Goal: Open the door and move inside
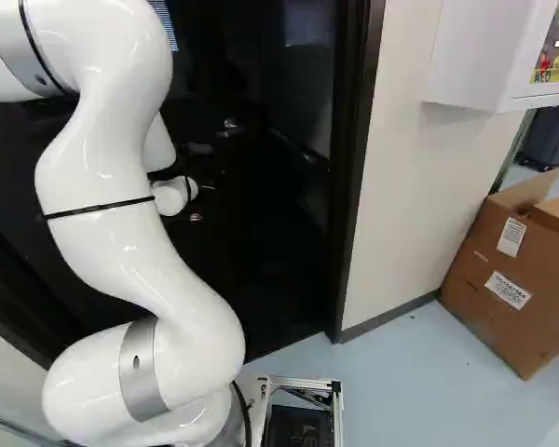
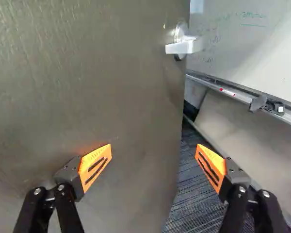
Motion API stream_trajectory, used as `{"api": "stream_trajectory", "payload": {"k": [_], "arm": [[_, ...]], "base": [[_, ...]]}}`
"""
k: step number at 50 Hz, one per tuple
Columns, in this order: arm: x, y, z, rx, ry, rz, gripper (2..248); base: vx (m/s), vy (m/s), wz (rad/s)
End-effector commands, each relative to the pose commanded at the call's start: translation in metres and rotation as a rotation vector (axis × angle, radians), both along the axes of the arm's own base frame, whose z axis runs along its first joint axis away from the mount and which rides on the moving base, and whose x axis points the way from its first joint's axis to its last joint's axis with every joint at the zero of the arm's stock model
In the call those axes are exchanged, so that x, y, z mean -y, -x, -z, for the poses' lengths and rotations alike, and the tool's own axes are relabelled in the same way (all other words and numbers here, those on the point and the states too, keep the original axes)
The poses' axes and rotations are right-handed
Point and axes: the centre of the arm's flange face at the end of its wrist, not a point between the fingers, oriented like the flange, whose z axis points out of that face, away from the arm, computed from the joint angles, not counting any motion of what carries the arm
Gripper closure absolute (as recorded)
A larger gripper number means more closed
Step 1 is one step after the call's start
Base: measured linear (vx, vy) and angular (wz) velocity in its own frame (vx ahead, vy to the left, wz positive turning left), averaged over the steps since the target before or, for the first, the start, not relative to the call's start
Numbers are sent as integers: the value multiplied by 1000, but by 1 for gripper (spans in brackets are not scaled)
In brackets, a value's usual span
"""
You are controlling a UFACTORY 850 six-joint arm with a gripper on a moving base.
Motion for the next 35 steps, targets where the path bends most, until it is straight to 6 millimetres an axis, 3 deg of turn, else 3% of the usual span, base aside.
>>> {"api": "stream_trajectory", "payload": {"k": [35], "arm": [[-61,-20,6,34,-1,-108,3]], "base": [[0,0,0]]}}
